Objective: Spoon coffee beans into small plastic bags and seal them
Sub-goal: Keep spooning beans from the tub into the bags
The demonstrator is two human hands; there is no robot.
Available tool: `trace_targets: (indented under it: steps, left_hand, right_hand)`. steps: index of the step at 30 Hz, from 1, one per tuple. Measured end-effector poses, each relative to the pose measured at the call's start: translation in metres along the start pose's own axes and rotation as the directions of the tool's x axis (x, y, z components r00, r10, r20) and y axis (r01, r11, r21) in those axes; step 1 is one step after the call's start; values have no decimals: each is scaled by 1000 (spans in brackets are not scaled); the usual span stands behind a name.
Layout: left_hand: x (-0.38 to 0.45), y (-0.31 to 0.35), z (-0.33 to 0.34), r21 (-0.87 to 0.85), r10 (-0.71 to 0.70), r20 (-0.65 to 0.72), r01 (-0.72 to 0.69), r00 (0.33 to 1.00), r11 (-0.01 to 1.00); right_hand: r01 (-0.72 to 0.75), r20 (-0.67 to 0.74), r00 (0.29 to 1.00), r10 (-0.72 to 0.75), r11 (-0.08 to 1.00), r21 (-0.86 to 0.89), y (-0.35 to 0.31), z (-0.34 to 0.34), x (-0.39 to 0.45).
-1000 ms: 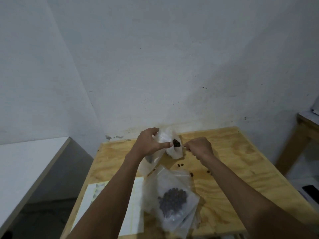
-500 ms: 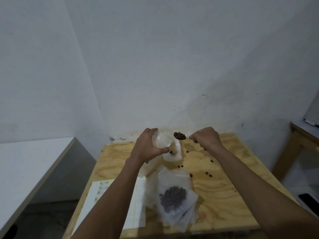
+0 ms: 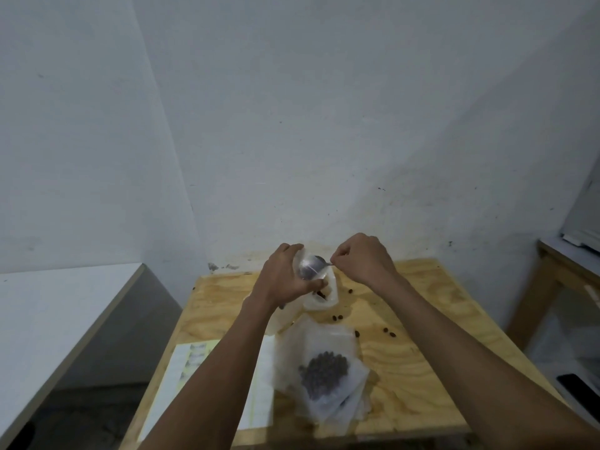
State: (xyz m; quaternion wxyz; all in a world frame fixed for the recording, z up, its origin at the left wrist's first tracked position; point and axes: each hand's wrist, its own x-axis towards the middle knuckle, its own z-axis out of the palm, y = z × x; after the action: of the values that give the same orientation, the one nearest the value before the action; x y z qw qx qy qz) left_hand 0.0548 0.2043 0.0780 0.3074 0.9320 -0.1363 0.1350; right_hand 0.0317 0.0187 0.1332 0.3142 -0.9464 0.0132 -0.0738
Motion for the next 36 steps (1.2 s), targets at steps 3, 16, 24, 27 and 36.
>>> trace_targets:
  steps: [3, 16, 24, 27, 36]
  left_hand:
    - [1, -3, -2, -26, -43, -6, 42, 999, 999]
    - [30, 1, 20, -256, -223, 136, 251, 965, 933]
    - [53, 8, 46, -402, -227, 178, 281, 958, 871]
    - [57, 4, 49, -415, -239, 152, 281, 959, 865]
    - [55, -9, 42, -332, -273, 165, 314, 948, 889]
  right_hand:
    - [32, -130, 991, -44, 995, -94, 2, 0, -3]
    - [-57, -29, 998, 52, 974, -218, 59, 80, -3]
    - [-111, 66, 991, 119, 987, -112, 69, 80, 10]
    - [-170, 122, 978, 172, 985, -24, 75, 80, 20]
    - [-446, 274, 889, 368, 832, 330, 83, 81, 25]
